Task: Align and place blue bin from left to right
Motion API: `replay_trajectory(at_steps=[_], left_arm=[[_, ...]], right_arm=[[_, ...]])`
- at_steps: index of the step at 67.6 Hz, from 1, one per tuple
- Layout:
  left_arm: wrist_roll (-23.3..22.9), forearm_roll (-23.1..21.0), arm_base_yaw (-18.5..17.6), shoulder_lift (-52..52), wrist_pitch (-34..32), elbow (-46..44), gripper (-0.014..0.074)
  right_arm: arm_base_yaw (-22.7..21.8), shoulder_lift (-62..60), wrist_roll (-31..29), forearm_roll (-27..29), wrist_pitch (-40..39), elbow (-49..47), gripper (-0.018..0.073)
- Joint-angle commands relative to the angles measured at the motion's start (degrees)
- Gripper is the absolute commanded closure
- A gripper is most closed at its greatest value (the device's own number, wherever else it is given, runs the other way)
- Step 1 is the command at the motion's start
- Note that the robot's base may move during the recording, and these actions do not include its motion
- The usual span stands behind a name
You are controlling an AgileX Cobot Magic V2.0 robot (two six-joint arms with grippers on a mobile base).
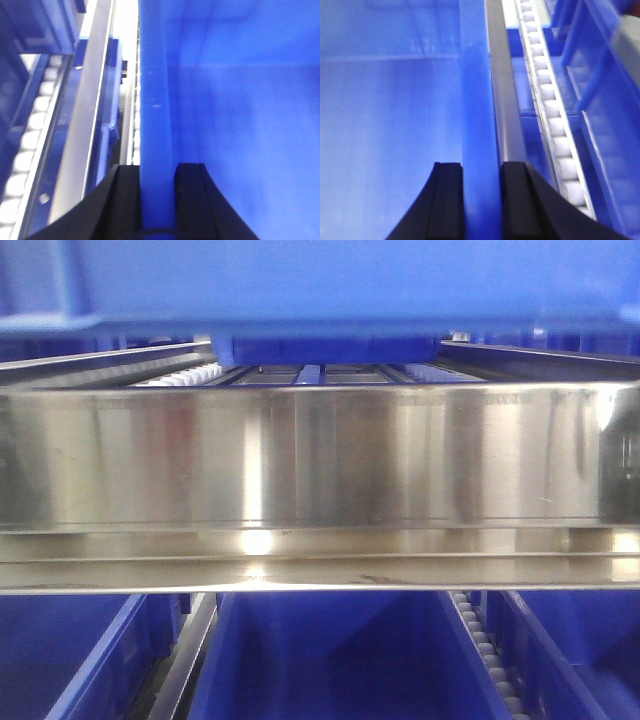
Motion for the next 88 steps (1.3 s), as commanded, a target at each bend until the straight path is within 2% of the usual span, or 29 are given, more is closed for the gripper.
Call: replay_trajectory(at_steps=[1, 11, 24, 33, 40, 49, 61, 72, 88], left_arm=[[-1.1, 0.0, -2.6, -2.9, -3.7, 0.5, 0.0707], [-4.0, 0.5, -4.7, -5.9, -3.7, 4.3, 0.0707], [-10.1, 7.9, -8.3, -12.0, -4.6, 12.1, 0.0707], [-10.9, 8.0, -10.0, -15.5, -4.7, 15.4, 0.0707], [-12.4, 8.6, -11.2, -17.7, -5.1, 18.0, 0.0707], [-15.7, 9.9, -14.1, -21.2, -7.3, 23.6, 0.0707], [-21.1, 13.8, -17.8, -25.5, -7.7, 30.4, 0.0707], [-22.7, 14.5, -19.6, -27.1, -7.7, 32.7, 0.0707], [-22.8, 15.8, -19.8, -27.1, -7.7, 32.7, 0.0707]], right_arm=[[2.0, -2.9, 1.9, -1.1, -5.4, 2.0, 0.064], [5.4, -5.9, 6.4, -4.9, -6.3, 4.1, 0.064], [9.8, -8.8, 11.1, -7.9, -6.4, 8.3, 0.064], [13.5, -11.4, 16.3, -13.5, -5.9, 12.1, 0.064], [15.7, -13.7, 17.7, -14.4, -5.5, 14.2, 0.064], [17.7, -16.6, 19.7, -15.9, -5.0, 17.1, 0.064], [22.8, -20.8, 26.9, -20.9, -4.0, 22.7, 0.064], [25.2, -22.2, 27.9, -21.6, -3.0, 25.1, 0.064], [25.4, -22.2, 27.9, -21.7, -3.1, 25.1, 0.064]])
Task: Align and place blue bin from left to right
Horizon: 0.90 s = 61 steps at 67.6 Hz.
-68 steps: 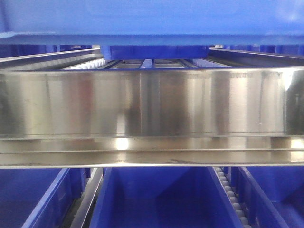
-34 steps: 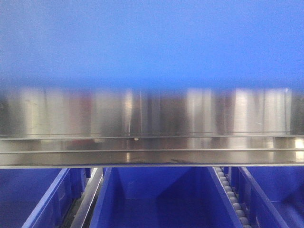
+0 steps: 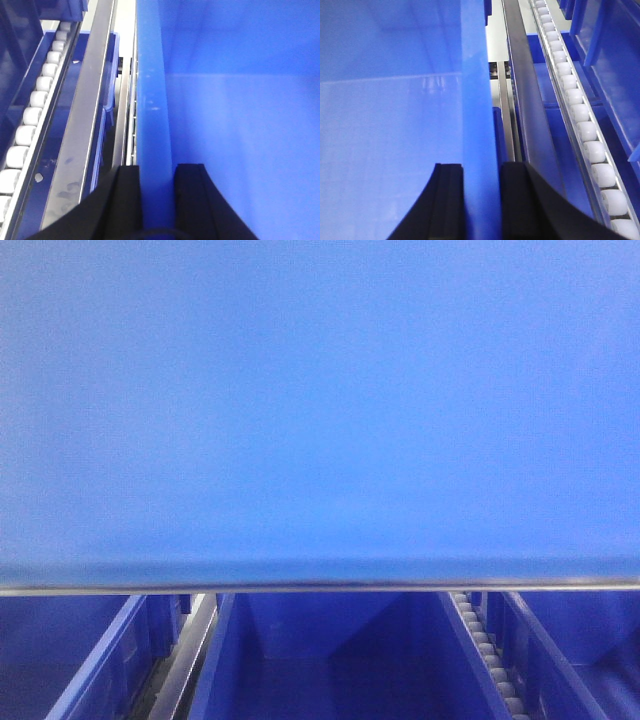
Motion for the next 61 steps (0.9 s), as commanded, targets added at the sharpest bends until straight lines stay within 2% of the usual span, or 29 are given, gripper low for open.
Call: replay_trajectory(at_steps=[1, 61], left_arm=[[-0.4, 1.5, -1.1, -0.8, -5.3, -0.5, 0.0707], [-0.4, 1.5, -1.1, -0.8, -5.3, -0.5, 0.0707]], right_arm=[[0.6, -0.8, 0.6, -3.5, -5.1, -0.7, 0.064], [0.6, -0.7, 0.6, -3.5, -5.7, -0.7, 0.064]])
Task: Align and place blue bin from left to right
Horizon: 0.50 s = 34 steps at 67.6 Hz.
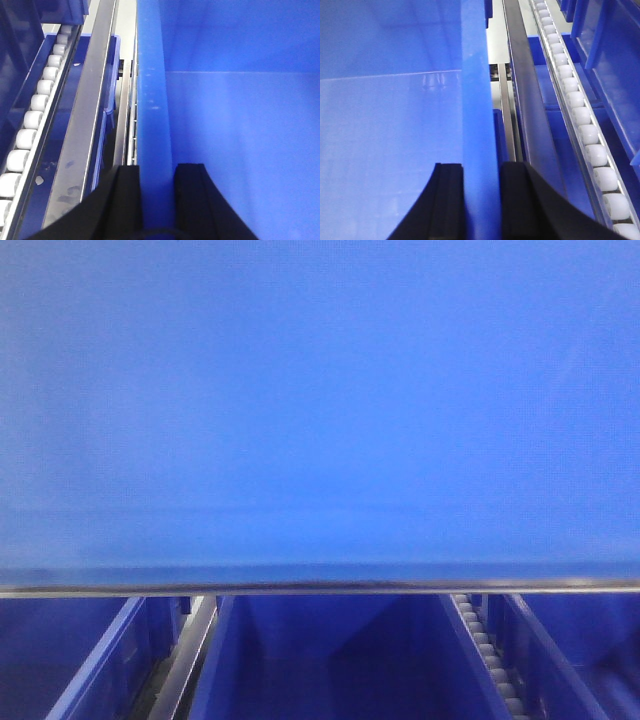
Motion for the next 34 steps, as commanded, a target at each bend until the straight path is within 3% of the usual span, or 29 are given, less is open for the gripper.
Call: replay_trajectory(at_steps=[1, 34], left_arm=[[-0.3, 1.2, -1.1, -0.8, -5.1, -0.6, 0.0707], [-0.3, 1.2, -1.1, -0.8, -5.1, -0.6, 0.0707]], right_arm=[[0.6, -0.7, 0.4, -3.3, -5.1, -0.7, 0.064], [0.6, -0.7, 0.4, -3.3, -5.1, -0.7, 0.064]])
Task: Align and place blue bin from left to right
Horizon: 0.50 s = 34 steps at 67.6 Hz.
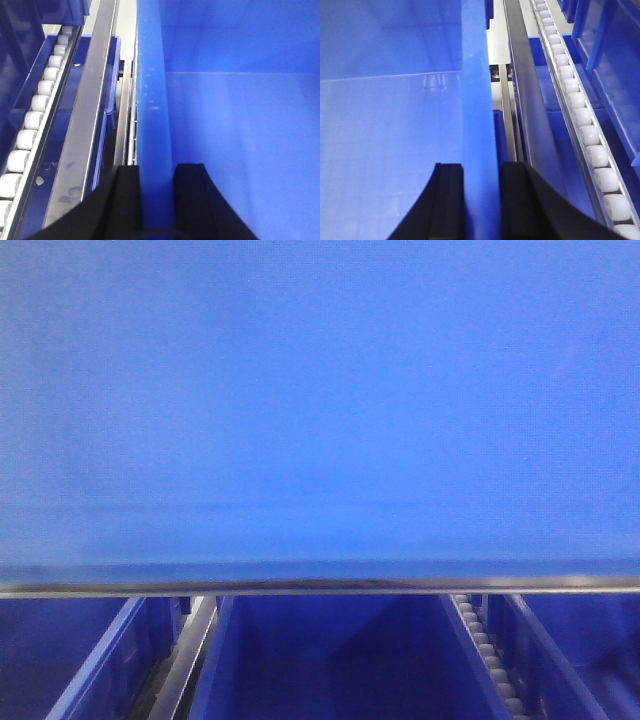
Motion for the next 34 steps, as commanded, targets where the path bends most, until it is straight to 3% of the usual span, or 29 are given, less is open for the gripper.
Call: replay_trajectory(at_steps=[1, 34], left_arm=[[-0.3, 1.1, -1.1, -0.8, -5.1, -0.6, 0.0707], [-0.3, 1.1, -1.1, -0.8, -5.1, -0.6, 0.0707]], right_arm=[[0.6, -0.7, 0.4, -3.3, -5.0, -0.7, 0.064], [0.6, -0.7, 0.4, -3.3, -5.0, -0.7, 0.064]])
